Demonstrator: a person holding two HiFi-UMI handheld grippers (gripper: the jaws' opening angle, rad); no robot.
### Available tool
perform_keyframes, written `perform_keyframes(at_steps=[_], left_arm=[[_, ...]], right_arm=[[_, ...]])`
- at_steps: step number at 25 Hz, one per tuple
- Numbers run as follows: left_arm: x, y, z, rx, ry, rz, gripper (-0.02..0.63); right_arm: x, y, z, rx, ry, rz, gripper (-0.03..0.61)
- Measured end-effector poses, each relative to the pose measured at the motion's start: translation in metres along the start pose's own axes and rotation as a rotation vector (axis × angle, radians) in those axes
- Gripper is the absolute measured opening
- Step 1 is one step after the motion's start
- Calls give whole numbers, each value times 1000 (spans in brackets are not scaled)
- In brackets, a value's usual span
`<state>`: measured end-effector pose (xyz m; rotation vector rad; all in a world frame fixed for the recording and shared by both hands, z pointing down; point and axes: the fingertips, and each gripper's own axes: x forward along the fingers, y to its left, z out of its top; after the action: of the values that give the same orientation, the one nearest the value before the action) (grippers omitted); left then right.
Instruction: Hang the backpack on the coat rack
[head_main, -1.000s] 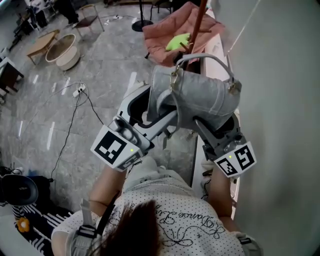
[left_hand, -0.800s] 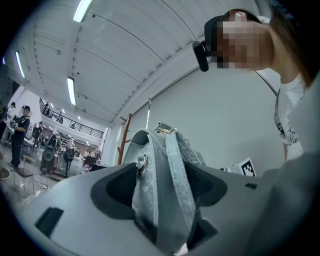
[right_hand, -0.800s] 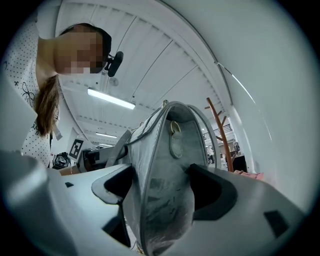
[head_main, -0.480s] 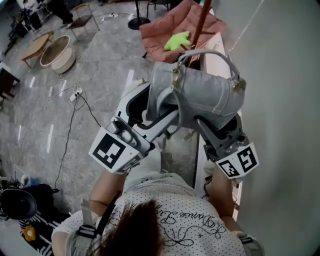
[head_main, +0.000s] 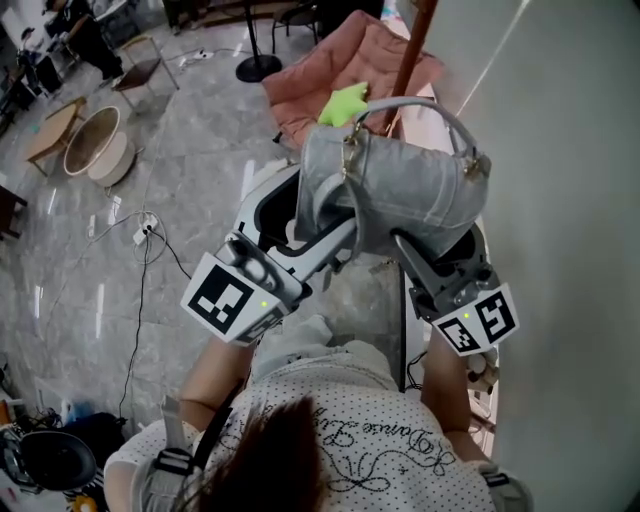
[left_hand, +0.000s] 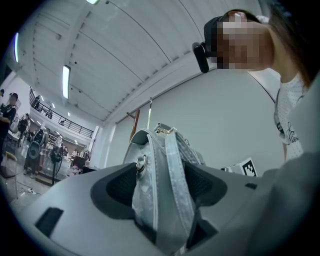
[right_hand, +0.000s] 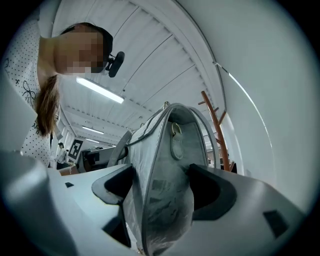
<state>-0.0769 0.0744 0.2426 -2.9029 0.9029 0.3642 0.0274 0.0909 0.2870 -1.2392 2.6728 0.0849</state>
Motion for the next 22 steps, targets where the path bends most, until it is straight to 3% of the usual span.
perform_keyframes(at_steps=[12,22], left_arm=[[51,52,-16,-60,11,-15,288],[126,90,-28,-13,-9,81,288]], right_arm=[[44,-56,-4,17,6,-30,367],[84,-144,-2,21,-6,84,365]])
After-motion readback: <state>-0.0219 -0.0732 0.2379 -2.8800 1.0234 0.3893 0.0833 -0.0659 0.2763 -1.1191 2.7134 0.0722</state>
